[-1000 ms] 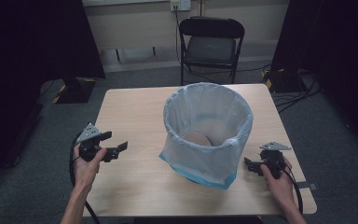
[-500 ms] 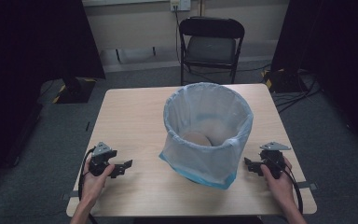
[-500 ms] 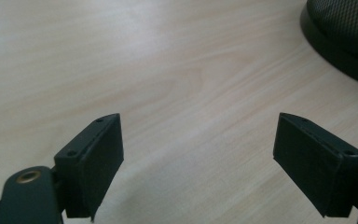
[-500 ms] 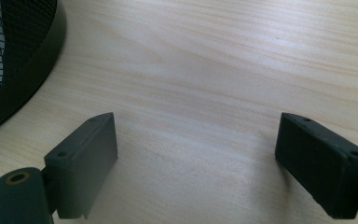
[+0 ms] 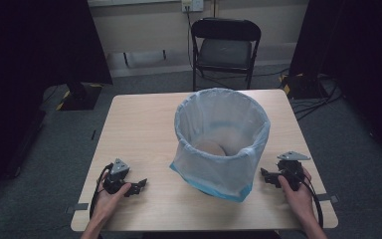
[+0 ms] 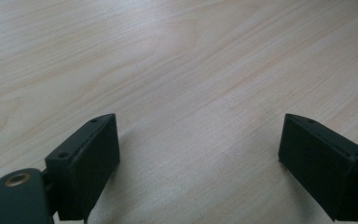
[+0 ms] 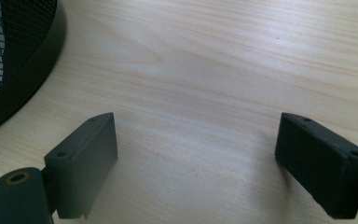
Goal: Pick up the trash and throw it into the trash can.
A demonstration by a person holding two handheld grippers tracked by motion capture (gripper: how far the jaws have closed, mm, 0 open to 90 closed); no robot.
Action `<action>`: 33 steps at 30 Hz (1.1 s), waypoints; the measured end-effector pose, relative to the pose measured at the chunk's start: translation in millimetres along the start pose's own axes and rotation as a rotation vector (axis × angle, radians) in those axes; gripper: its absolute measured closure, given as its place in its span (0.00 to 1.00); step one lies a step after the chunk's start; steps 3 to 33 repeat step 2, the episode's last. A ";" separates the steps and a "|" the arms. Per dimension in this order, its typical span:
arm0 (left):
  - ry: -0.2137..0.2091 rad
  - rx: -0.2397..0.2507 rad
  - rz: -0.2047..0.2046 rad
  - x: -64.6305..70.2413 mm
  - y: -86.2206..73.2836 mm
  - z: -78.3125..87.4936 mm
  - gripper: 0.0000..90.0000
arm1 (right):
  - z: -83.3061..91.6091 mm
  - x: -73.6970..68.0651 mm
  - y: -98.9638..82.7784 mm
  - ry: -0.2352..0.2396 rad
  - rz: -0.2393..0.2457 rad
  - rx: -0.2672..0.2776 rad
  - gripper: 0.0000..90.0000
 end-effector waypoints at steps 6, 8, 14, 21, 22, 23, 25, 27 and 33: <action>0.001 -0.001 -0.001 0.1 0.0 0.0 0.13 | 0.0 0.0 0.0 0.000 0.000 0.000 0.14; 0.001 -0.001 -0.001 0.1 0.0 0.0 0.13 | 0.0 0.0 0.0 0.000 0.000 0.000 0.14; 0.001 -0.001 -0.001 0.1 0.0 0.0 0.13 | 0.0 0.0 0.0 0.000 0.000 0.000 0.14; 0.001 -0.001 -0.001 0.1 0.0 0.0 0.13 | 0.0 0.0 0.0 0.000 0.000 0.000 0.14; 0.001 -0.001 -0.001 0.1 0.0 0.0 0.13 | 0.0 0.0 0.0 0.000 0.000 0.000 0.14; 0.001 -0.001 -0.001 0.1 0.0 0.0 0.13 | 0.0 0.0 0.0 0.000 0.000 0.000 0.14; 0.001 -0.001 -0.001 0.1 0.0 0.0 0.13 | 0.0 0.0 0.0 0.000 0.000 0.000 0.14; 0.001 -0.001 -0.001 0.1 0.0 0.0 0.13 | 0.0 0.0 0.0 0.000 0.000 0.000 0.14; 0.001 -0.001 -0.001 0.1 0.0 0.0 0.13 | 0.0 0.0 0.0 0.000 0.000 0.000 0.14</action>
Point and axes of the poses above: each handheld gripper's, and its own axes: z roughly backward along the jaws, y roughly out of its top, x roughly to its right, the point moved 2 cm from there along -z, roughly forward along the jaws, and after that the axes turned 11 degrees about -z, right-handed, at the moved point
